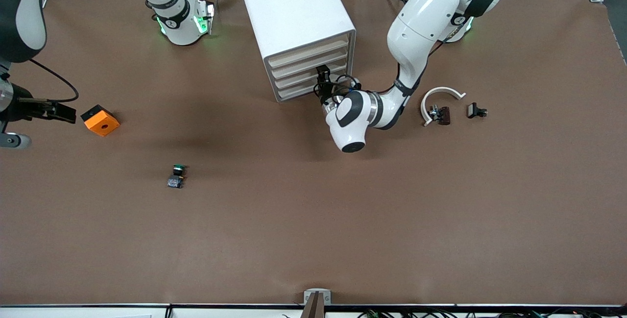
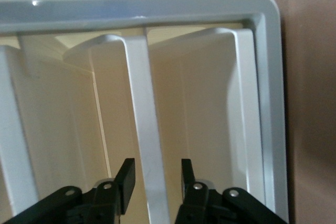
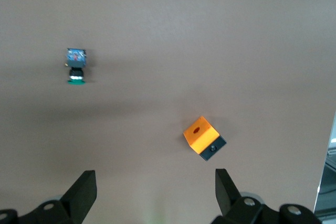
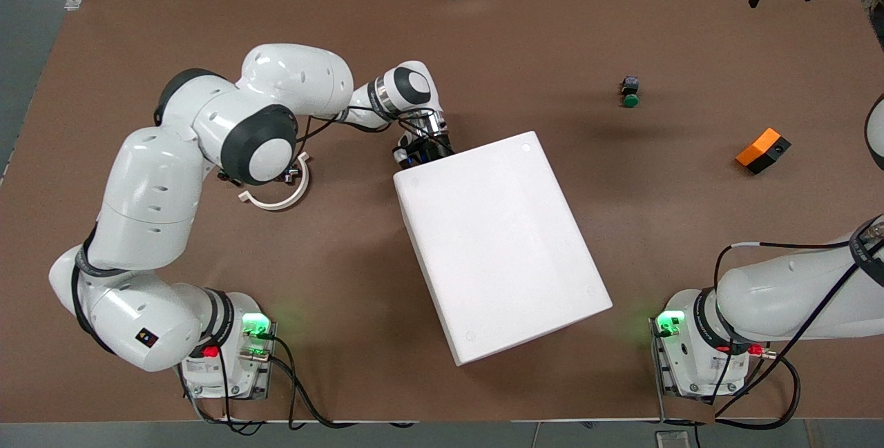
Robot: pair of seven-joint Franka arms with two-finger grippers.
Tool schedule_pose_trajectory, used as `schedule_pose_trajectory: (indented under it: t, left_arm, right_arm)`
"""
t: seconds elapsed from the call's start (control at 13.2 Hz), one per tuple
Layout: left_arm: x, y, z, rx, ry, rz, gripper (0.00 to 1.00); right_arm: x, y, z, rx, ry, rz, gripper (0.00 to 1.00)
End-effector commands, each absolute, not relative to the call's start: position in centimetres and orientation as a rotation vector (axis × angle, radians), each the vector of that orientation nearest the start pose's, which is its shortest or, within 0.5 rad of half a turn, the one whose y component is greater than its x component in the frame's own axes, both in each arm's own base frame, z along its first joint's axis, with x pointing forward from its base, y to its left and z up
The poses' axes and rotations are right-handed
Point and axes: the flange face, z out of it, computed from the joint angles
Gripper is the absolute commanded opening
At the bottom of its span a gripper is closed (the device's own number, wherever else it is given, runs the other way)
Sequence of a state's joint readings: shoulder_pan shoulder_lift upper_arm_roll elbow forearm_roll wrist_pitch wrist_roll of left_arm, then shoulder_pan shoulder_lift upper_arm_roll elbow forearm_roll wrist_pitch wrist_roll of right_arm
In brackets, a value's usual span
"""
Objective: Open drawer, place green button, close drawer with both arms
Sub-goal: 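Pull the drawer open with the left gripper while the right gripper reaches the button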
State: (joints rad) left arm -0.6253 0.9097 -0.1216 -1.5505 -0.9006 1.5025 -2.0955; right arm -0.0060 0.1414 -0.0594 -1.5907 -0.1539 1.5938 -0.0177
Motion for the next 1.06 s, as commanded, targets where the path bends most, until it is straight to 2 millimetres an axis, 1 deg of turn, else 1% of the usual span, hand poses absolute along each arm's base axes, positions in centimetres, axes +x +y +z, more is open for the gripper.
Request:
schedule_pose_trajectory:
  t: [0.0, 0.08, 0.15, 0.23, 0.3, 0.38, 0.46, 0.53, 0.61, 0.68, 0.76, 0.84, 0.91, 0.99]
  left_arm:
    - [39.1, -47.8, 11.8, -1.281, -1.621, 1.320, 0.18]
    - [39.3, -47.9, 11.7, -1.286, -1.641, 1.317, 0.12]
    - [39.4, -47.9, 11.7, -1.288, -1.647, 1.316, 0.00]
    - [39.7, -47.6, 11.6, -1.285, -1.655, 1.314, 0.00]
    - [40.3, -47.1, 11.7, -1.285, -1.664, 1.318, 0.00]
    - [41.2, -47.0, 12.1, -1.293, -1.678, 1.324, 0.00]
    - [42.6, -46.4, 12.4, -1.298, -1.707, 1.326, 0.00]
    - [43.6, -45.7, 12.5, -1.300, -1.730, 1.320, 0.00]
    - [45.2, -44.6, 12.6, -1.301, -1.767, 1.313, 0.00]
    - [46.2, -44.0, 12.7, -1.319, -1.790, 1.310, 0.00]
    - [47.5, -43.2, 12.9, -1.336, -1.813, 1.308, 0.00]
    - [48.6, -42.7, 13.2, -1.349, -1.839, 1.302, 0.00]
    - [49.5, -42.2, 13.4, -1.361, -1.859, 1.299, 0.00]
    - [50.8, -41.4, 13.8, -1.377, -1.881, 1.308, 0.00]
  right_arm:
    - [60.4, -2.8, 53.7, -3.204, 0.156, 0.163, 1.00]
    - [61.0, -2.3, 52.0, -3.162, 0.199, 0.159, 1.00]
    - [61.4, -2.1, 50.0, -3.143, 0.207, 0.132, 1.00]
    - [61.5, -1.6, 47.9, -3.130, 0.203, 0.106, 1.00]
    - [61.6, -1.0, 45.3, -3.132, 0.189, 0.072, 1.00]
    - [61.5, -0.8, 42.6, -3.131, 0.189, 0.034, 1.00]
    - [61.1, -0.3, 40.0, -3.130, 0.196, -0.017, 1.00]
    - [60.8, 0.5, 36.8, -3.128, 0.224, -0.055, 1.00]
    - [60.8, 1.0, 34.1, -3.126, 0.237, -0.091, 1.00]
    - [60.9, 1.9, 31.3, -3.126, 0.232, -0.111, 1.00]
    - [61.1, 2.1, 29.3, -3.122, 0.255, -0.116, 1.00]
    - [61.4, 2.8, 27.3, -3.116, 0.260, -0.120, 1.00]
    - [61.7, 3.8, 26.2, -3.104, 0.255, -0.170, 1.00]
    - [61.8, 4.1, 24.4, -3.104, 0.252, -0.178, 1.00]
